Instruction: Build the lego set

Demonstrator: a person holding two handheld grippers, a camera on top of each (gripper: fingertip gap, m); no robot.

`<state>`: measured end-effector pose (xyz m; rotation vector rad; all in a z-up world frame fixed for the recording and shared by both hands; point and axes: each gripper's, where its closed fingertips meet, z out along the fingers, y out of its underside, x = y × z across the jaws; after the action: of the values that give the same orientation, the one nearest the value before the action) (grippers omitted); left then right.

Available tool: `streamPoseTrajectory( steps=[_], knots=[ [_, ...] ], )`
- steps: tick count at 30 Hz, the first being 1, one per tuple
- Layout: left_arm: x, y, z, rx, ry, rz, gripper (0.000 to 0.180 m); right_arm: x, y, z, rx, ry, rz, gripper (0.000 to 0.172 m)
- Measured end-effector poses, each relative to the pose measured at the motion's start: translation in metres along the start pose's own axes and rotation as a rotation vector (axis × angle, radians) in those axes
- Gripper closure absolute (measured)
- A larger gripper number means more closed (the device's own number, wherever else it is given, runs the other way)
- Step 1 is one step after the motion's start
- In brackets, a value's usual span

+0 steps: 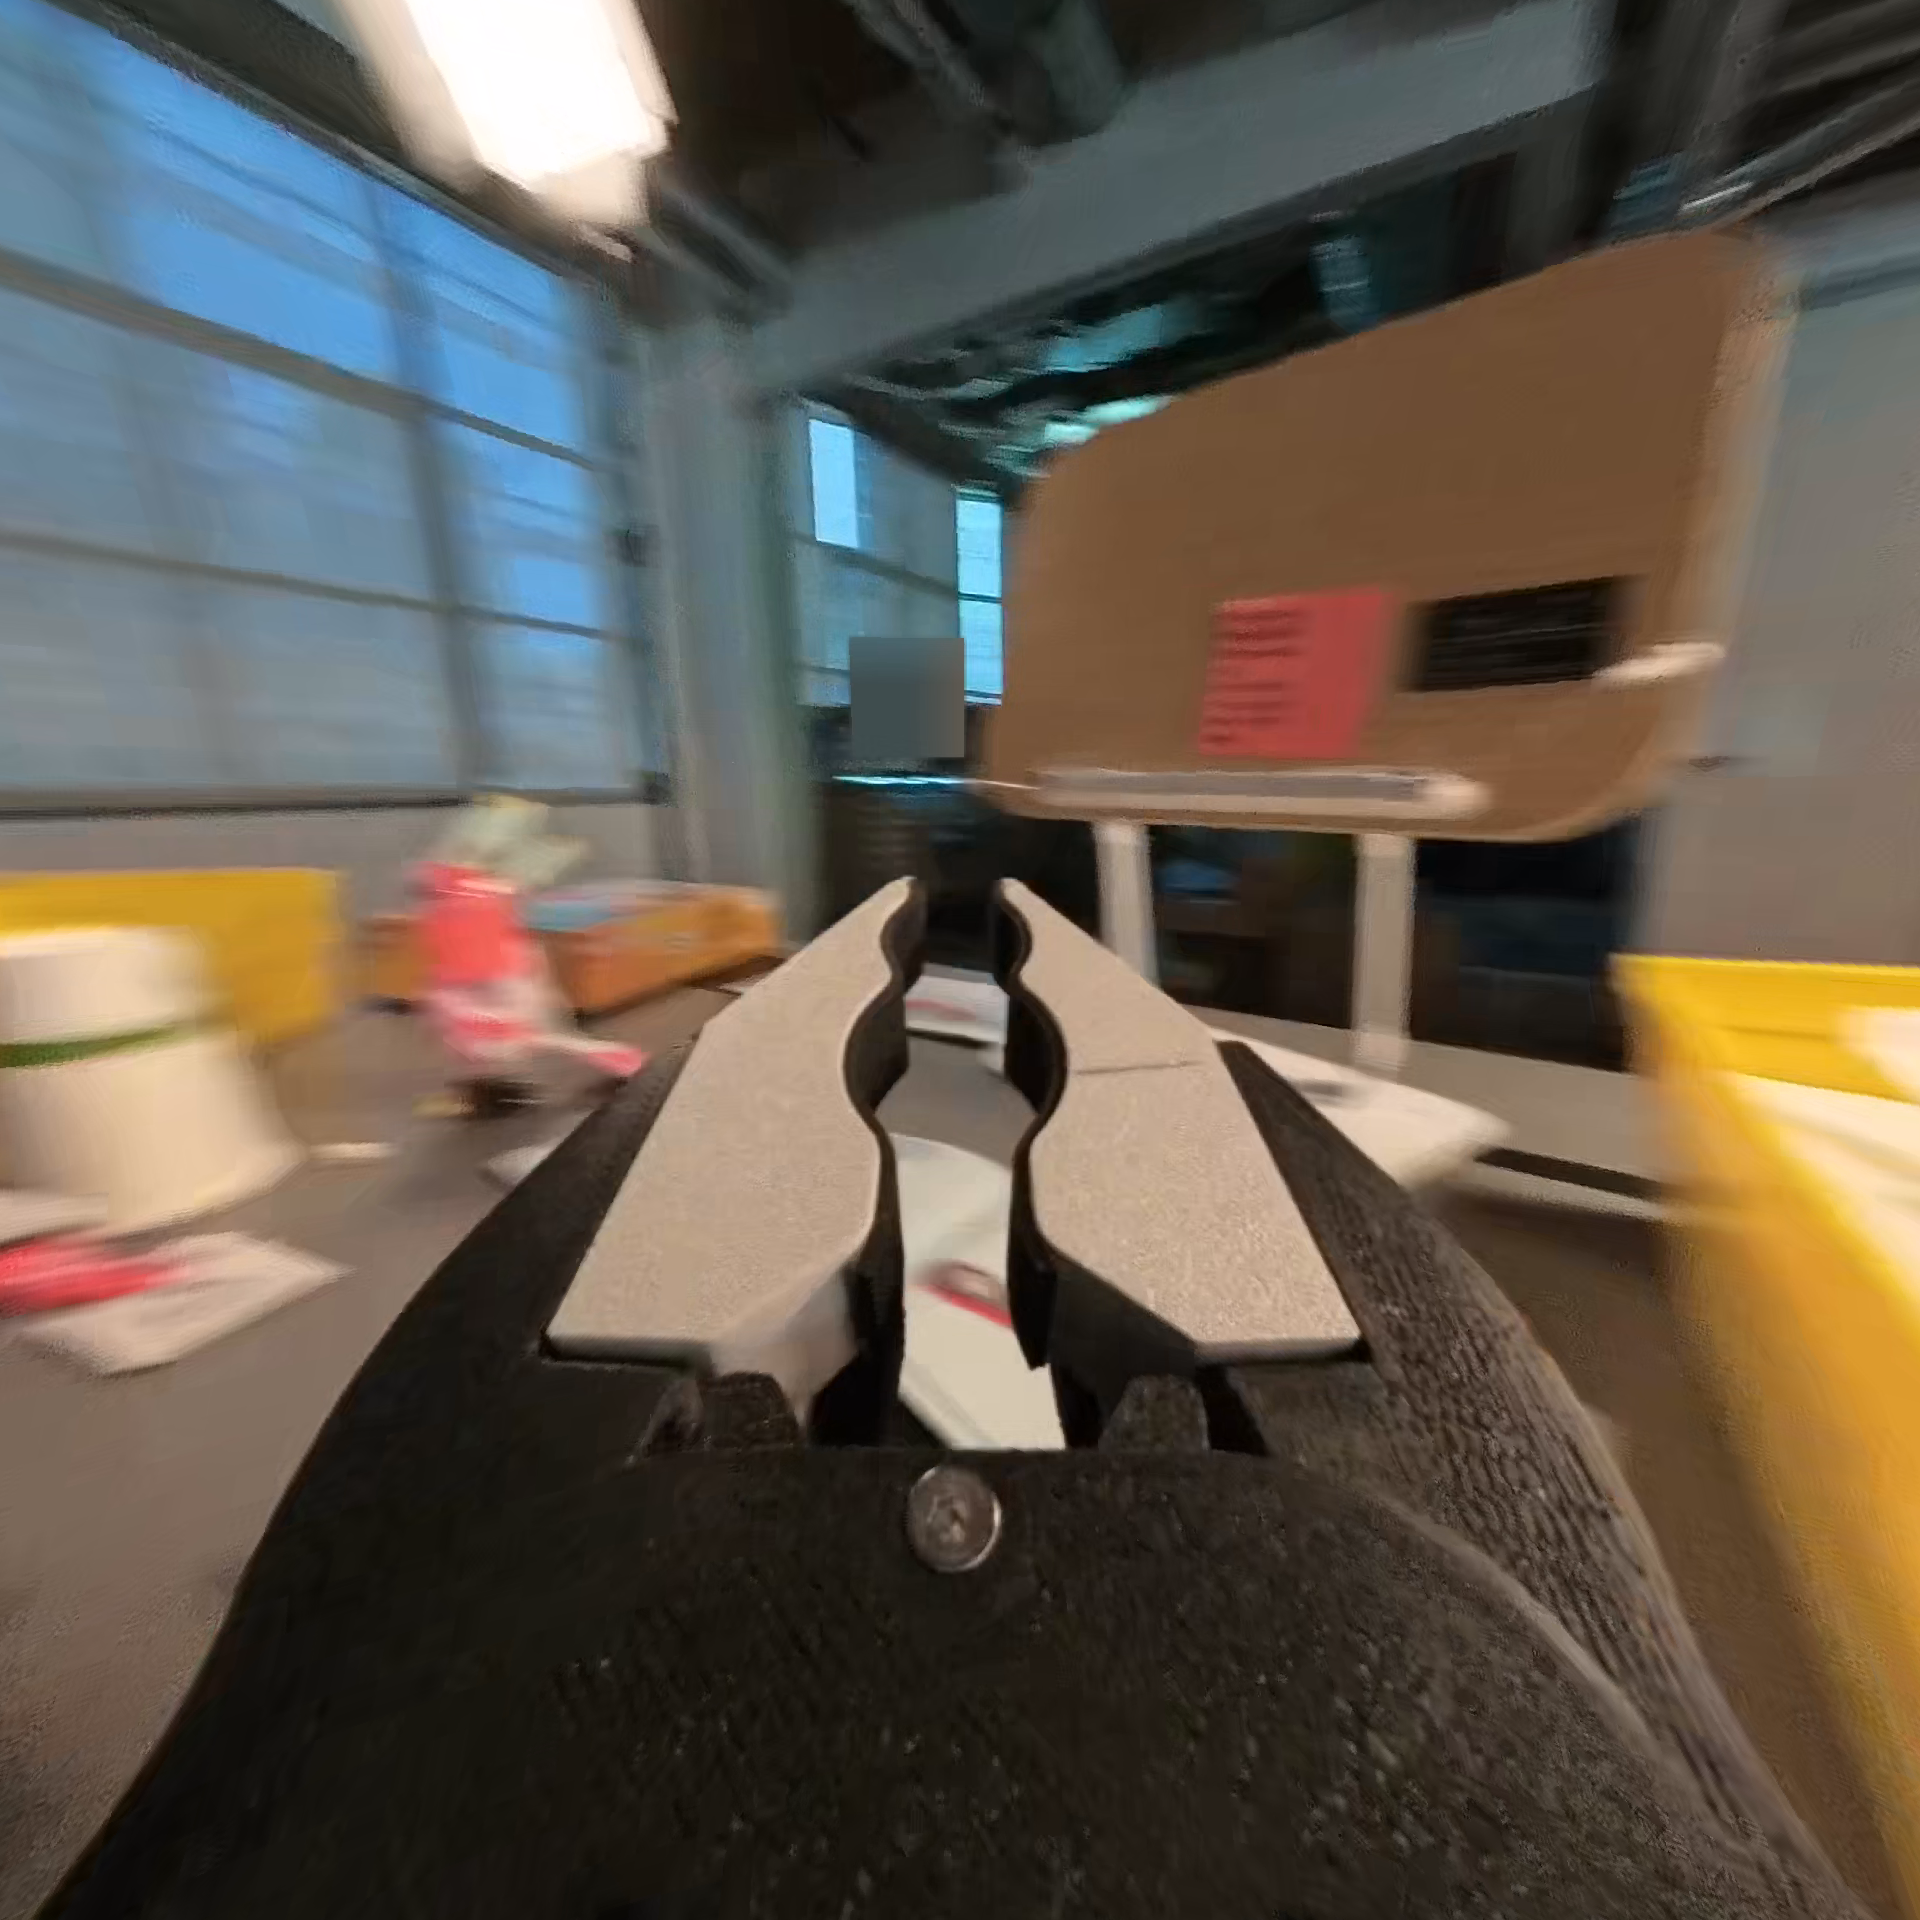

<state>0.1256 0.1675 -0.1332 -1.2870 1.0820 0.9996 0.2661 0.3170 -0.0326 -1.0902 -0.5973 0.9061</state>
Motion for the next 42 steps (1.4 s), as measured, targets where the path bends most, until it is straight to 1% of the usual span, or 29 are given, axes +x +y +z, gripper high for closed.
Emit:
streamPoseTrajectory(
  steps=[2, 3, 5, 7, 9, 11, 13, 15, 19, 21, 23, 30, 32, 35, 36, 37, 39, 40, 42],
  knots=[
    [0.001, 0.004, 0.001, -0.015, 0.042, -0.071, 0.169, -0.053, -0.009, 0.004, -0.003, -0.304, 0.111, 0.149],
    [0.002, 0.003, 0.0, -0.006, 0.057, -0.089, 0.169, -0.079, -0.008, 0.002, -0.042, -0.442, 0.127, 0.141],
    [0.005, -0.003, -0.002, 0.025, 0.083, -0.098, 0.169, -0.125, 0.006, -0.007, -0.168, -0.659, 0.073, 0.127],
    [0.008, -0.008, -0.004, 0.054, 0.097, -0.091, 0.169, -0.16, 0.023, -0.018, -0.268, -0.787, -0.049, 0.121],
    [0.009, -0.009, -0.005, 0.063, 0.108, -0.093, 0.169, -0.188, 0.035, -0.027, -0.318, -0.858, -0.187, 0.12],
    [0.008, -0.009, -0.005, 0.065, 0.11, -0.104, 0.169, -0.211, 0.043, -0.033, -0.319, -0.895, -0.358, 0.121],
    [0.008, -0.009, -0.006, 0.072, 0.111, -0.111, 0.169, -0.223, 0.055, -0.036, -0.312, -0.886, -0.542, 0.121],
    [0.009, -0.009, -0.007, 0.074, 0.124, -0.116, 0.169, -0.226, 0.068, -0.037, -0.325, -0.877, -0.644, 0.12],
    [0.015, -0.007, -0.006, 0.064, 0.134, -0.071, 0.17, -0.221, 0.081, -0.038, -0.368, -0.875, -0.698, 0.122],
    [0.018, -0.009, -0.007, 0.075, 0.148, -0.059, 0.17, -0.216, 0.087, -0.041, -0.4, -0.886, -0.734, 0.133],
    [0.019, -0.011, -0.008, 0.085, 0.158, -0.065, 0.169, -0.21, 0.096, -0.043, -0.442, -0.884, -0.785, 0.139],
    [0.024, -0.017, -0.011, 0.125, 0.186, -0.053, 0.169, -0.198, 0.112, -0.04, -0.458, -0.827, -0.974, 0.152],
    [0.028, -0.018, -0.011, 0.13, 0.21, -0.072, 0.17, -0.197, 0.113, -0.04, -0.461, -0.818, -1.001, 0.165],
    [0.023, -0.021, -0.012, 0.153, 0.192, -0.122, 0.167, -0.198, 0.109, -0.04, -0.482, -0.823, -0.924, 0.166],
    [0.017, -0.024, -0.013, 0.171, 0.16, -0.142, 0.163, -0.198, 0.104, -0.039, -0.486, -0.823, -0.866, 0.166],
    [0.01, -0.025, -0.013, 0.182, 0.12, -0.154, 0.155, -0.198, 0.099, -0.038, -0.497, -0.821, -0.786, 0.167],
    [0.005, -0.023, -0.012, 0.176, 0.097, -0.168, 0.135, -0.195, 0.094, -0.038, -0.563, -0.82, -0.563, 0.167],
    [0.004, -0.022, -0.012, 0.169, 0.09, -0.166, 0.127, -0.192, 0.094, -0.038, -0.628, -0.821, -0.411, 0.167],
    [0.003, -0.023, -0.011, 0.174, 0.071, -0.141, 0.117, -0.191, 0.094, -0.043, -0.777, -0.845, -0.037, 0.166]
  ],
)
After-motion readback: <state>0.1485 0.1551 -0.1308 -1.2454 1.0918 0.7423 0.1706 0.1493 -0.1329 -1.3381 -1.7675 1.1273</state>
